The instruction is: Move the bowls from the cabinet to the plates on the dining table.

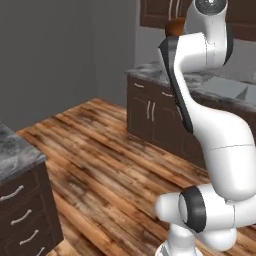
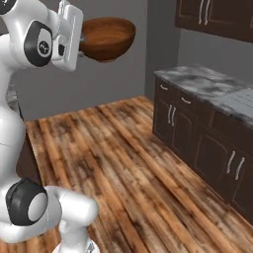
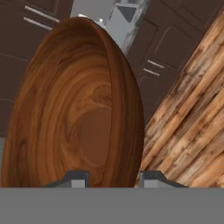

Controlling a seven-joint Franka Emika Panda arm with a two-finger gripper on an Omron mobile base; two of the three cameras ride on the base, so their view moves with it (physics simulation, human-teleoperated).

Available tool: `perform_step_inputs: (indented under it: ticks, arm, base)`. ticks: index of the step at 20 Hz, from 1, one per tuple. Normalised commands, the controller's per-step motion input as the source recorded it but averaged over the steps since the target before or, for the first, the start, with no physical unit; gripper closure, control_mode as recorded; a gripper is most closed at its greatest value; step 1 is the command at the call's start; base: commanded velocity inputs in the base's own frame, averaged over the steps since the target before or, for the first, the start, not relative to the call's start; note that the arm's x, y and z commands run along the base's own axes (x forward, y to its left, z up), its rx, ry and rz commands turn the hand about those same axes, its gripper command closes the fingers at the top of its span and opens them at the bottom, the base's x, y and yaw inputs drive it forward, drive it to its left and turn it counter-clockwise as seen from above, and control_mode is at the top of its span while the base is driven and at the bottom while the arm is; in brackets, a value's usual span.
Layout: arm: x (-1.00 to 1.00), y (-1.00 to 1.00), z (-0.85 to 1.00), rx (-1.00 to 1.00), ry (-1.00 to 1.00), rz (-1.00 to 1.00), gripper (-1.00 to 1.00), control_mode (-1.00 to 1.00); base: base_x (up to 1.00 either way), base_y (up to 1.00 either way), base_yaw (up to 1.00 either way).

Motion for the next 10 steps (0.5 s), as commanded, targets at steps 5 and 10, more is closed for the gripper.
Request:
perform_step_inputs:
  ticks: [5, 10]
  arm:
    - [0.0, 0.0, 0.0, 0.0, 0.0, 0.0, 1.0, 1.0]
    - [0.0, 0.0, 0.0, 0.0, 0.0, 0.0, 1.0, 1.0]
  base:
    - [0.0, 0.0, 0.5]
    - [0.0, 0.0, 0.5]
